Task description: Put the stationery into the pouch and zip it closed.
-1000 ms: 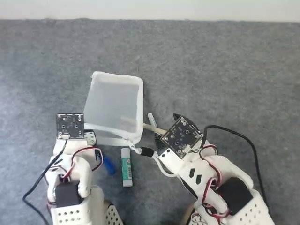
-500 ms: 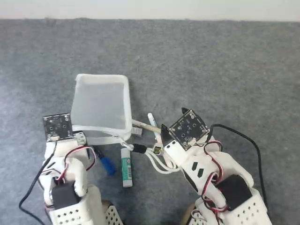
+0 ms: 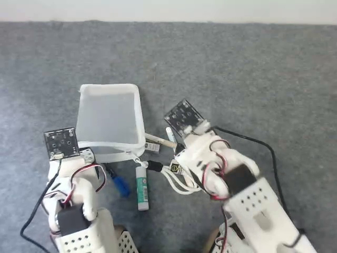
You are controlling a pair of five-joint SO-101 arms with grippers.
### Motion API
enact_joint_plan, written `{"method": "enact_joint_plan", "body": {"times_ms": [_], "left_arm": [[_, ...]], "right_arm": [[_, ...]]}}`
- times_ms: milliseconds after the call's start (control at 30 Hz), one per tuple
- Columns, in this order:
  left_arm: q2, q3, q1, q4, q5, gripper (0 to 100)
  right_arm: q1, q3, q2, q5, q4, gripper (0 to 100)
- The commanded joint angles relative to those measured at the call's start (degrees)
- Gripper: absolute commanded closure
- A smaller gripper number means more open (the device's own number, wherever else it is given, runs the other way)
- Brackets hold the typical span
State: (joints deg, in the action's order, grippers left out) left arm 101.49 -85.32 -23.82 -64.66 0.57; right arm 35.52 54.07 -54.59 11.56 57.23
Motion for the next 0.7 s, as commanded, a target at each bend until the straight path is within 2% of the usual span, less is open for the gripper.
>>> {"method": "enact_joint_plan", "body": {"times_ms": [0, 233, 667], "left_arm": [[0.2, 4.7, -0.4, 0.8, -0.9, 99], [0.2, 4.7, -0.4, 0.8, -0.9, 99], [0.2, 4.7, -0.4, 0.8, -0.9, 99]], "right_arm": [[-0.7, -6.3, 7.7, -0.1, -2.6, 78.9], [-0.6, -7.8, 18.4, -0.3, -10.3, 78.9], [-0.5, -19.2, 36.8, -0.6, -10.4, 78.9]]}}
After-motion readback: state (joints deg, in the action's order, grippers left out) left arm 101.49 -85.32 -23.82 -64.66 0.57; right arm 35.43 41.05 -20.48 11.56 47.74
